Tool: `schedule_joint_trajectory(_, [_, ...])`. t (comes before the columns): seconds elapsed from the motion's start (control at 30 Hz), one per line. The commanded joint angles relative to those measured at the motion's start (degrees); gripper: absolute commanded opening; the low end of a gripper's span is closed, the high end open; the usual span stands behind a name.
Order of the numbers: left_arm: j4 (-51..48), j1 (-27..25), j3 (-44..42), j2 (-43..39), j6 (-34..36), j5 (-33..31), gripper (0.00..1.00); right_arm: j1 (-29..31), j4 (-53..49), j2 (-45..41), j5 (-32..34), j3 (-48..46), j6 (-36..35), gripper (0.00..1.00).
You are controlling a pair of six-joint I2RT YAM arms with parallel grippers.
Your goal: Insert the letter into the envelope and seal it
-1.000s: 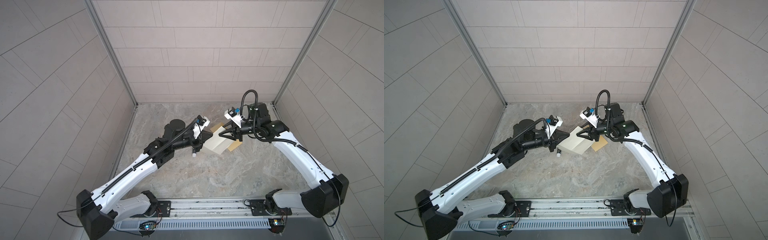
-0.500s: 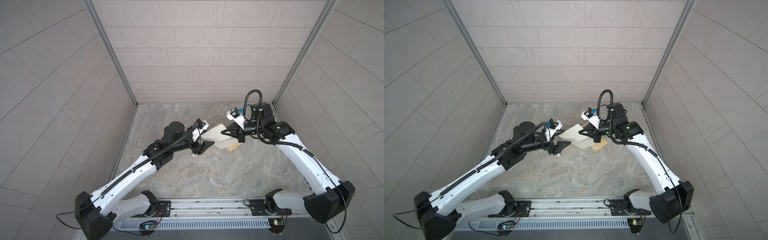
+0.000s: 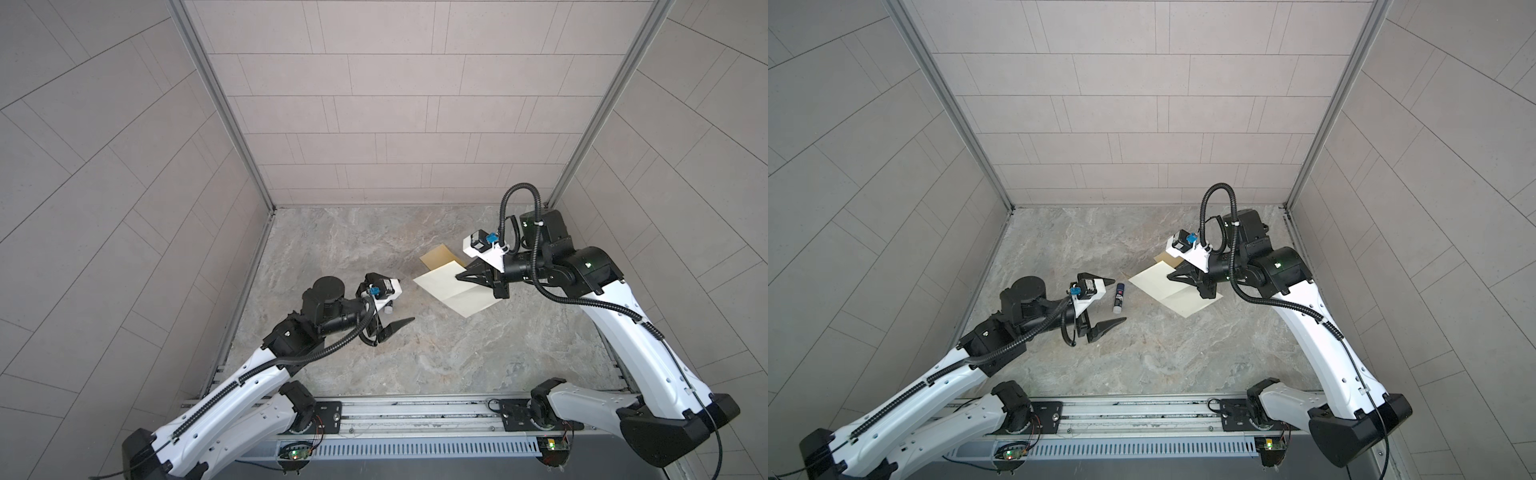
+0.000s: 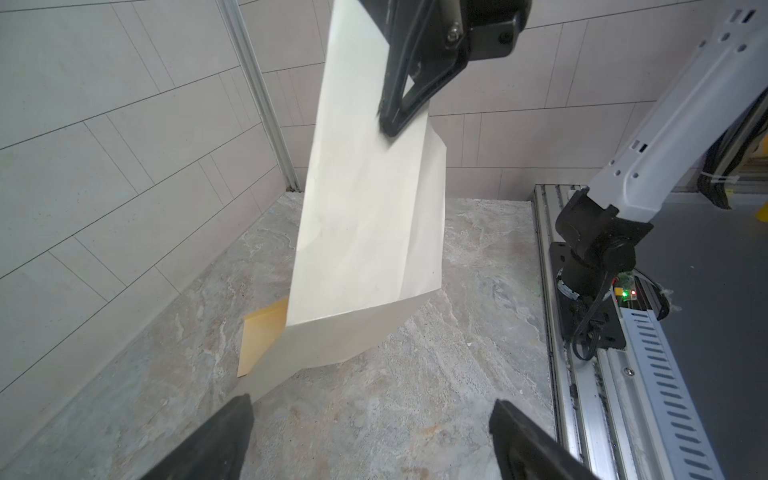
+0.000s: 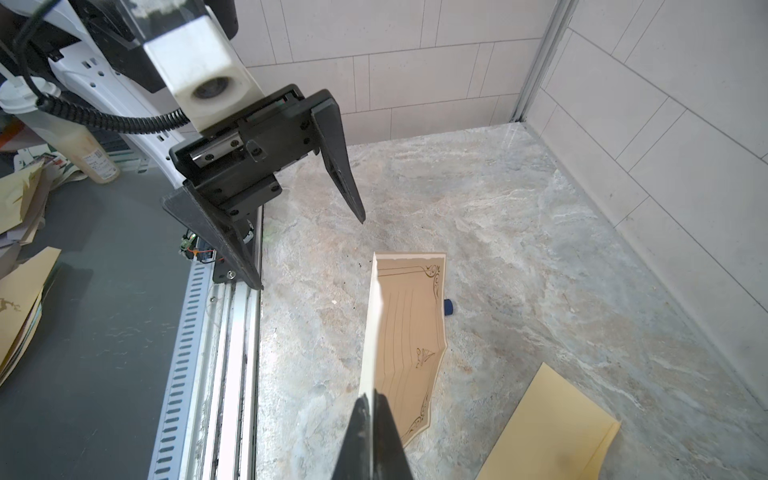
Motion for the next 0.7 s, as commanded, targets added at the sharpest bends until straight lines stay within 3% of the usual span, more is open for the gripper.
schedule_joint_trajectory(0.0, [4.0,0.0,-2.1,-2.0,4.7,2.2,0.92,1.8,-4.6,-1.0,0.8,1.6,-4.9,0.00])
schedule_joint_trajectory(0.2, [5.1,-0.1,-2.7,-2.9,6.2,-1.4,0.92,4.8,-8.1,-0.8,2.7,2.7,-7.1,0.00])
schedule_joint_trajectory(0.37, [2.8,-0.1,-2.7,-1.3,8.4,5.0,0.90,6.0,-8.3,-1.2,3.1,3.0,-7.2,0.00])
schedule_joint_trajectory(0.47, [1.0,-0.1,-2.6,-0.5,10.7,8.6,0.82,6.4,-8.0,-1.5,3.0,3.1,-7.2,0.00])
schedule_joint_trajectory(0.67, [1.4,-0.1,-3.5,2.1,13.5,8.1,0.65,7.0,-7.6,-1.4,2.7,3.4,-7.1,0.00])
